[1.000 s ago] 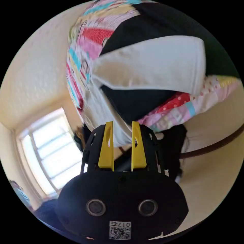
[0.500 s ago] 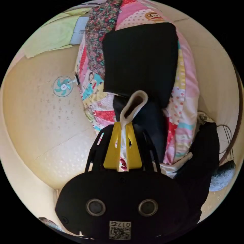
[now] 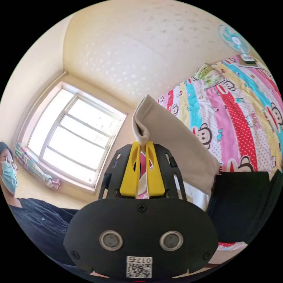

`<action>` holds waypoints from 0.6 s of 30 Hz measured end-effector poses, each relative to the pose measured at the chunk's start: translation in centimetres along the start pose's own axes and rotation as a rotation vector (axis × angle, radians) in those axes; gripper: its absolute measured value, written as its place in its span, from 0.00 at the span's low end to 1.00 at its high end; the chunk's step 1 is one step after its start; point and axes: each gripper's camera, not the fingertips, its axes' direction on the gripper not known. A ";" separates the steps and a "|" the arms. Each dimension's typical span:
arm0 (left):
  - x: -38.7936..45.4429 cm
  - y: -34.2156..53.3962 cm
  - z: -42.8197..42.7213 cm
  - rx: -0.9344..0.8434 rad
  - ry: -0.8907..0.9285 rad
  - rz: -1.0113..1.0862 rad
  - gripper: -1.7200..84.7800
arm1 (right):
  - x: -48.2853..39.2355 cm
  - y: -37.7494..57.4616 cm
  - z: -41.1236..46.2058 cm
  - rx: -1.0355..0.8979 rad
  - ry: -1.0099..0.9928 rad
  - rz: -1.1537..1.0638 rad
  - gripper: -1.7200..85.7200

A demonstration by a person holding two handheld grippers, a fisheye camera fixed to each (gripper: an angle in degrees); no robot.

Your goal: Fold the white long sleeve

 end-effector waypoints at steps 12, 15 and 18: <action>-7.6 -6.7 -0.3 0.142 0.143 -0.187 0.21 | 6.9 10.3 14.6 -0.529 0.105 0.406 0.08; -9.4 -6.9 0.5 0.168 0.147 -0.238 0.21 | 9.6 10.6 9.8 -0.493 0.289 0.498 0.07; -10.9 -5.6 1.0 0.218 0.118 -0.295 0.18 | 11.2 11.6 4.7 -0.415 0.382 0.605 0.06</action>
